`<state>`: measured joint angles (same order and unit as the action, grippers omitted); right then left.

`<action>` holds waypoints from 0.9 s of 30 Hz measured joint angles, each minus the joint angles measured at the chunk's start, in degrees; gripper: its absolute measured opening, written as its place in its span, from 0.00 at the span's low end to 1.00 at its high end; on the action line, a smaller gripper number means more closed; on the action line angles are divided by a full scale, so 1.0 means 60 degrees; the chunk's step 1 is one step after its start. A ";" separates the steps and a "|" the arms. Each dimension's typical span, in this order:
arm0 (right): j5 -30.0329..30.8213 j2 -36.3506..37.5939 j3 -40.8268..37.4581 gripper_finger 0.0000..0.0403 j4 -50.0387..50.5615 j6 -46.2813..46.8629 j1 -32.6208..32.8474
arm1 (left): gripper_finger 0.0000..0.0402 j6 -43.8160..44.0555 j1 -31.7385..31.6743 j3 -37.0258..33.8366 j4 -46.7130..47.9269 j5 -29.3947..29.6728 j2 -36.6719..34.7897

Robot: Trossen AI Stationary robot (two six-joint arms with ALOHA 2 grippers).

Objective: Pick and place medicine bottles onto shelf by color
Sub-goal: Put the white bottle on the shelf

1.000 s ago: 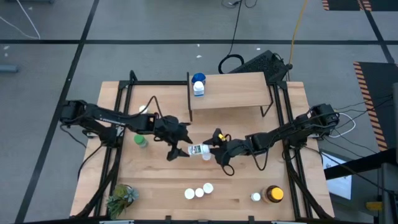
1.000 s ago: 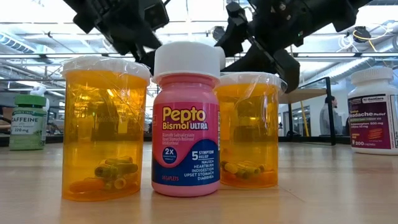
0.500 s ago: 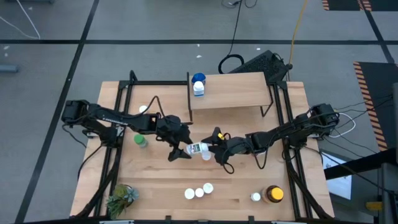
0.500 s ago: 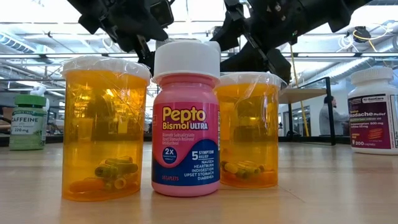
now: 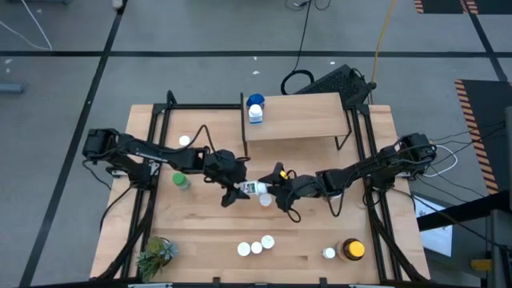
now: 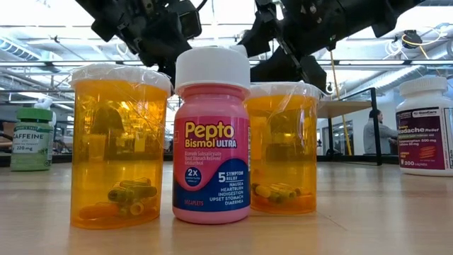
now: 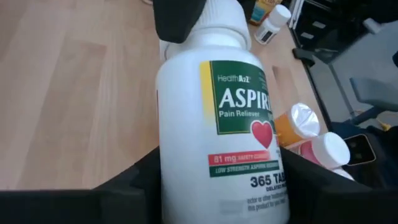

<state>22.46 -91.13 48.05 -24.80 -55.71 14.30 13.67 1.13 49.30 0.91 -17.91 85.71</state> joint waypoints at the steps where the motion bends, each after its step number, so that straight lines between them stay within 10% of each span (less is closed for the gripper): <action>1: -0.0010 0.0000 0.0000 0.50 -0.0046 0.0314 -0.0014 | 0.52 -0.0172 0.0000 0.0000 0.0000 -0.0004 -0.0001; 19: 0.1798 0.0328 -0.0627 0.95 -0.1152 0.9175 -0.0201 | 0.52 -0.2335 0.0396 -0.0011 -0.0675 0.4348 -0.0196; 27: 0.0281 -0.0086 -0.2850 0.96 -0.7234 1.0675 -0.0332 | 0.54 -0.2859 0.0656 -0.0022 -0.1511 0.4396 -0.0652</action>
<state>24.15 -91.65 30.95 -68.20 8.34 12.31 -3.48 5.06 49.17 -8.16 8.46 81.79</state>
